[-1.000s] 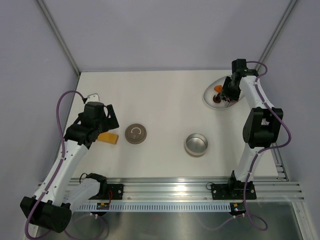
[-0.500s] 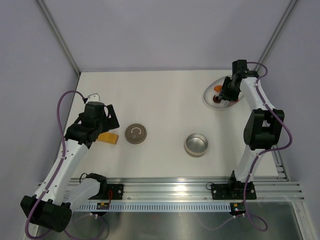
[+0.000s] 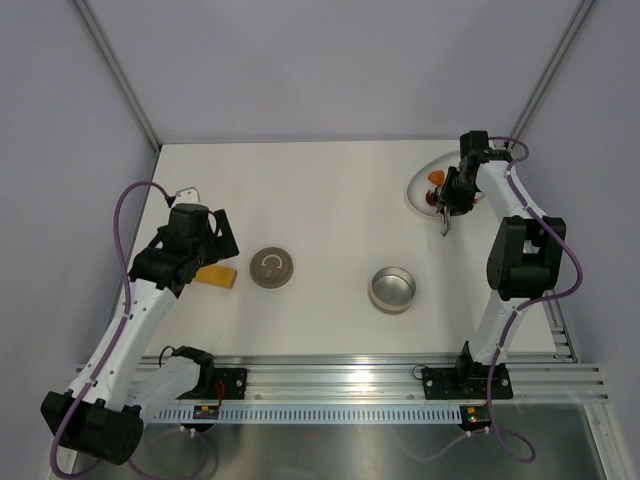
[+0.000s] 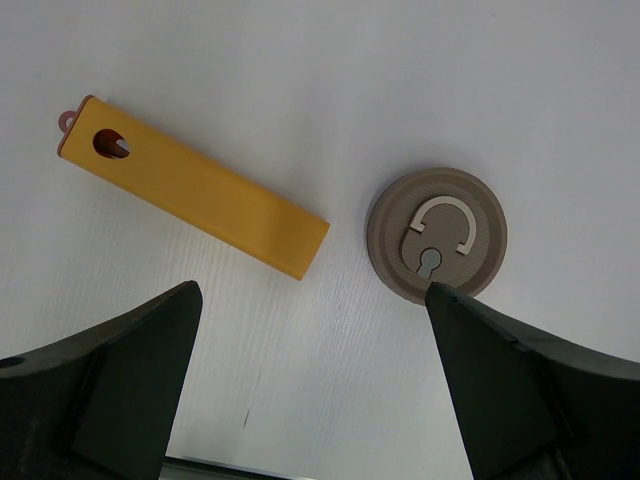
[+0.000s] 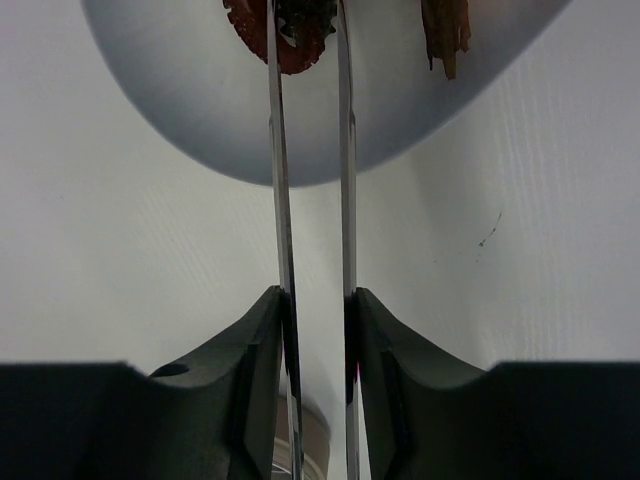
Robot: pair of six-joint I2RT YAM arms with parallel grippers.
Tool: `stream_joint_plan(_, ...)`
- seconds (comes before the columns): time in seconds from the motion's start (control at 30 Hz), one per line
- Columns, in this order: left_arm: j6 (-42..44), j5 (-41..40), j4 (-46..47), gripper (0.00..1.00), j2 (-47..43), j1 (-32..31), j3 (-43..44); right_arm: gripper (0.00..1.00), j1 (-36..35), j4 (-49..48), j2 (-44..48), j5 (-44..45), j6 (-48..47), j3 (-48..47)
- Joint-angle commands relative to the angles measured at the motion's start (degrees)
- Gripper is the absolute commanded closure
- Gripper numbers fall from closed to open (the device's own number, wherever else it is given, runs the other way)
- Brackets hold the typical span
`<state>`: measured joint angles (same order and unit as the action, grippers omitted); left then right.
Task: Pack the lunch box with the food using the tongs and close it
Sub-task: Pick up the fake food from the plate, then move the packing box to the center of the board.
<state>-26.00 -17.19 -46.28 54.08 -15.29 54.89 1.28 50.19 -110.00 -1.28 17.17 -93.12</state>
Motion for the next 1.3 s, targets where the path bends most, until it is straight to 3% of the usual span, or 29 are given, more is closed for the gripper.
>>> stream_joint_plan(0.0, -0.6, 0.5, 2.1, 0.01, -1.0, -0.2, -0.1, 0.64, 0.1, -2.6, 2.7, 0.0, 0.5, -1.2)
stream_joint_plan(0.07, -0.6, 0.5, 2.1, 0.01, -1.1, -0.1, -0.2, 0.70, 0.2, -2.3, 3.5, 0.1, 0.4, -1.8)
stream_joint_plan(0.37, -1.1, 2.1, 2.2, 0.01, -0.9, -0.1, -0.1, 0.72, 0.2, -1.4, 7.2, 2.6, 0.4, -2.8)
stream_joint_plan(0.43, 0.2, 5.9, 2.6, 0.01, -0.5, -0.6, 0.1, 0.72, 0.2, -1.2, 7.6, 2.7, 0.2, -2.8)
stream_joint_plan(0.53, 0.4, 10.7, 3.4, 0.01, 2.4, -6.8, 2.0, 0.72, 0.2, -1.2, 7.4, 2.9, 0.1, -2.6)
stream_joint_plan(0.67, -2.6, 15.6, 4.9, 0.01, 10.9, -22.8, 6.4, 0.72, 0.2, -1.3, 6.8, 2.9, 0.2, -1.6)
stream_joint_plan(0.77, -5.5, 15.6, 6.3, 0.01, 18.0, -30.6, 9.4, 0.72, 0.2, -2.0, 7.3, 2.7, 0.7, -0.2)
stream_joint_plan(0.87, -6.4, 16.8, 9.0, 0.03, 22.6, -35.1, 10.4, 0.72, 0.2, -2.1, 7.7, 2.6, 0.7, 0.1)
stream_joint_plan(1.03, 2.4, 30.2, 14.9, 0.09, 28.6, -41.5, 10.7, 0.72, 0.2, -1.9, 8.0, 2.5, 0.4, -0.2)
stream_joint_plan(1.27, 6.9, 35.6, 20.9, 0.11, 39.9, -49.0, 15.8, 0.72, 0.2, -1.5, 9.1, 2.5, 0.3, -0.5)
